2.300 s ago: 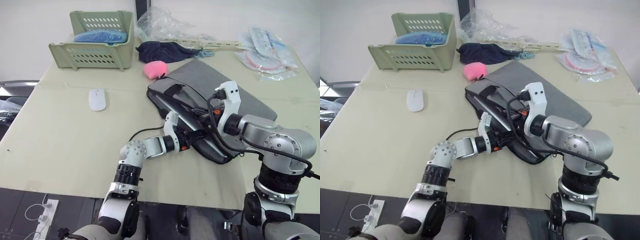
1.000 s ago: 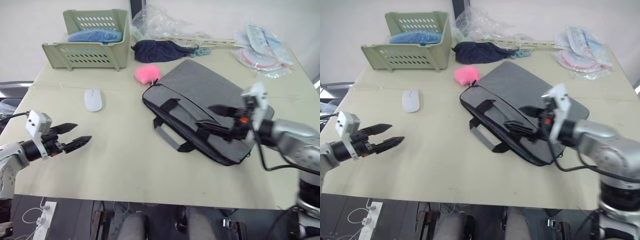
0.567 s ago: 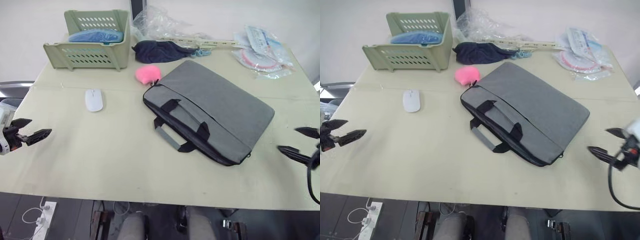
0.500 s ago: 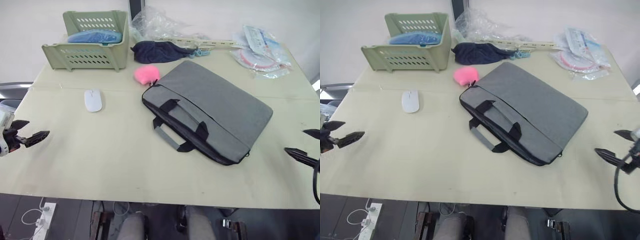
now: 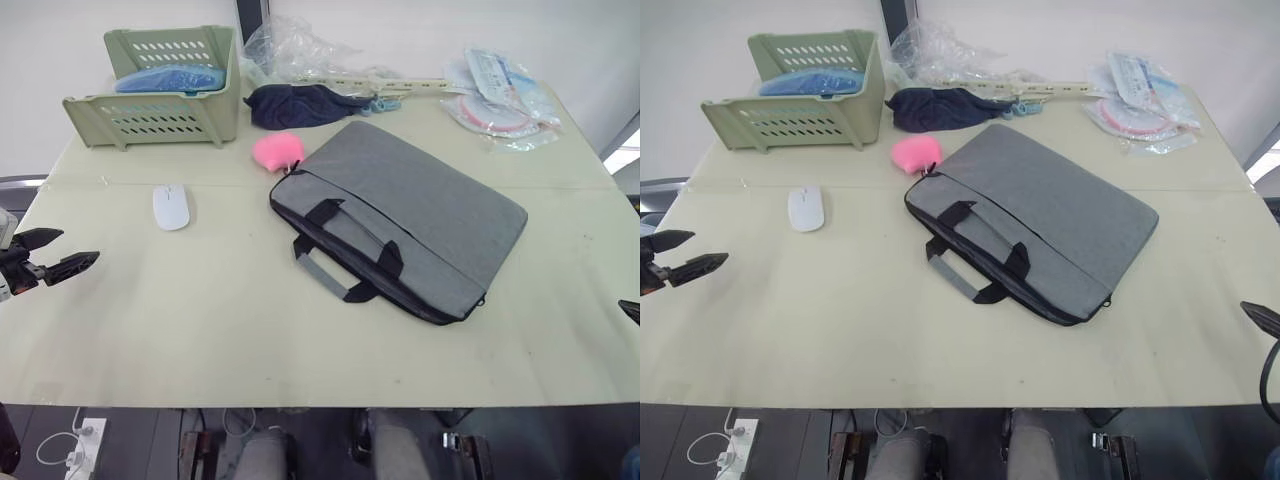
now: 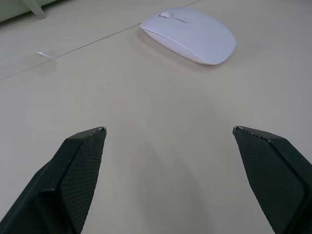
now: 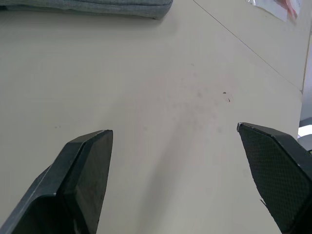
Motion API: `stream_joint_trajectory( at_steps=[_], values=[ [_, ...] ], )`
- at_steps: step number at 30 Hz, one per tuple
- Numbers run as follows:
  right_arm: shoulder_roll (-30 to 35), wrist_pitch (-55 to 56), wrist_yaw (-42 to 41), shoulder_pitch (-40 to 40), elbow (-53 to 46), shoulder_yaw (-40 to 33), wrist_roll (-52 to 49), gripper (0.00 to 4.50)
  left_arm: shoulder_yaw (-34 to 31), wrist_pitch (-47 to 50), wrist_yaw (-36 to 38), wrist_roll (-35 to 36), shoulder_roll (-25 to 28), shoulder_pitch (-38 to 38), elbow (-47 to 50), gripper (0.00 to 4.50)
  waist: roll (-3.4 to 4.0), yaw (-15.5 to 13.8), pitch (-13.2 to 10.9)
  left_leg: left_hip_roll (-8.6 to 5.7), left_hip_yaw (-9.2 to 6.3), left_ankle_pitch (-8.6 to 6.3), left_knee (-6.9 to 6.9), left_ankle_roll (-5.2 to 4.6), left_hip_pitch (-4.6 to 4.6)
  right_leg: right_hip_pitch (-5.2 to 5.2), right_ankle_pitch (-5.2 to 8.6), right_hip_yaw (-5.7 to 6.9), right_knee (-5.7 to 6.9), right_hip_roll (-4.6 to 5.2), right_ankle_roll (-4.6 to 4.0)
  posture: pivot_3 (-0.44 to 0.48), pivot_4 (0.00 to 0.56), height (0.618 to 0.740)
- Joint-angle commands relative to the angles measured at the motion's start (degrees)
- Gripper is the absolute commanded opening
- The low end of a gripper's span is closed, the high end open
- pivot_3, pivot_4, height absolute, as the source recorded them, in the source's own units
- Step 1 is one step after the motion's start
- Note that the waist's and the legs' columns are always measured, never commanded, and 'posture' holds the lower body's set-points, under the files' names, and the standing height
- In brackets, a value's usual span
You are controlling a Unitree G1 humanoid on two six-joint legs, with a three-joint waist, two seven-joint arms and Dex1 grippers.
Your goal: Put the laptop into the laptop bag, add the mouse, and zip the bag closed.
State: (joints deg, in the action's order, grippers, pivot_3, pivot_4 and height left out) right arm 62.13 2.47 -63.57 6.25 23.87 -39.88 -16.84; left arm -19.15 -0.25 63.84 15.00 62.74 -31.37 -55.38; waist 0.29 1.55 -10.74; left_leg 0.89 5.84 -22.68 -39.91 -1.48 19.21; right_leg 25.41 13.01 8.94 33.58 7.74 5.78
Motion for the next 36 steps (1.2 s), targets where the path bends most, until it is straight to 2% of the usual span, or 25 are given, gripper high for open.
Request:
stream_joint_trajectory(
  at_steps=[1,8,11,12,17,23,26,30,33,36],
  values=[
    [0.95,0.22,0.09,-1.93,-1.5,0.56,-0.95,4.47,-1.05,-0.61,0.03,0.06,1.74,-0.82,-0.94,4.5,0.0,0.02,0.0,-0.01,0.01,0.0,-0.02,0.0,0.0,0.0,0.0,-0.01,0.02,0.02,0.0,0.0,0.15,0.74],
    [-3.17,-8.47,2.4,-9.86,-18.63,2.36,-10.89,4.47,-4.49,2.63,-0.89,3.37,0.54,2.22,1.73,4.5,0.01,0.14,0.0,0.04,-0.03,0.0,-0.09,0.0,-0.04,0.02,0.0,-0.03,0.16,0.03,-0.01,0.0,0.15,0.74],
    [-6.09,-13.57,1.74,-14.15,-26.9,5.34,-18.58,4.47,-6.69,4.04,-2.83,4.99,-1.47,6.25,6.05,4.5,0.01,-0.05,0.0,0.05,-0.07,-0.02,-0.11,0.03,-0.04,0.03,0.01,-0.01,0.23,0.05,-0.03,0.0,0.15,0.74],
    [-7.37,-15.93,2.32,-16.22,-30.19,6.58,-22.15,4.47,-7.68,5.0,-3.76,5.86,-2.44,7.71,8.21,4.5,0.01,-0.07,0.0,0.06,-0.12,-0.03,-0.1,0.02,-0.04,0.04,0.01,-0.01,0.24,0.1,-0.02,0.0,0.15,0.74],
    [-9.52,-20.91,5.71,-20.42,-41.03,11.96,-26.04,4.47,-12.08,9.93,-10.7,9.1,-7.31,14.03,19.4,4.5,-0.01,-1.1,0.01,0.07,-0.35,-0.04,-0.21,-0.02,0.02,0.04,0.0,0.04,0.32,0.26,-0.03,0.0,0.15,0.74],
    [-9.18,-23.0,4.78,-20.33,-42.33,12.02,-27.0,4.47,-16.72,20.76,-18.43,13.41,-12.23,24.44,40.5,4.5,-0.13,-2.03,0.08,-0.01,-0.43,-0.13,-0.23,-0.19,0.06,0.03,-0.02,0.12,0.29,0.47,0.01,0.0,0.15,0.74],
    [-8.97,-22.51,2.8,-20.49,-40.87,12.37,-26.8,4.47,-17.83,28.99,-26.33,15.92,-15.32,25.78,52.15,4.5,-0.16,-2.63,0.09,-0.06,-0.49,-0.13,-0.25,-0.21,0.02,0.01,-0.04,0.1,0.25,0.54,0.05,0.0,0.15,0.74],
    [-9.24,-21.95,2.14,-20.35,-40.02,12.38,-25.99,4.47,-17.38,37.74,-39.86,17.57,-21.97,22.93,63.83,4.5,-0.17,-2.96,0.1,-0.08,-0.46,-0.12,-0.3,-0.22,-0.02,-0.01,-0.05,0.05,0.28,0.59,0.07,0.0,0.15,0.74],
    [-9.62,-21.2,1.74,-20.49,-39.29,13.02,-25.47,4.47,-15.08,41.8,-49.88,15.62,-27.07,18.86,68.6,4.5,-0.21,-3.05,0.12,-0.1,-0.47,-0.11,-0.34,-0.24,0.0,-0.02,-0.07,0.06,0.29,0.59,0.09,0.0,0.15,0.74],
    [-9.93,-21.16,1.97,-20.91,-39.28,13.38,-25.23,4.47,-10.12,43.82,-57.08,11.98,-30.84,14.15,70.63,4.5,-0.25,-3.09,0.14,-0.23,-0.45,-0.11,-0.34,-0.23,-0.01,-0.02,-0.07,0.08,0.3,0.57,0.09,0.0,0.15,0.74]
  ],
)
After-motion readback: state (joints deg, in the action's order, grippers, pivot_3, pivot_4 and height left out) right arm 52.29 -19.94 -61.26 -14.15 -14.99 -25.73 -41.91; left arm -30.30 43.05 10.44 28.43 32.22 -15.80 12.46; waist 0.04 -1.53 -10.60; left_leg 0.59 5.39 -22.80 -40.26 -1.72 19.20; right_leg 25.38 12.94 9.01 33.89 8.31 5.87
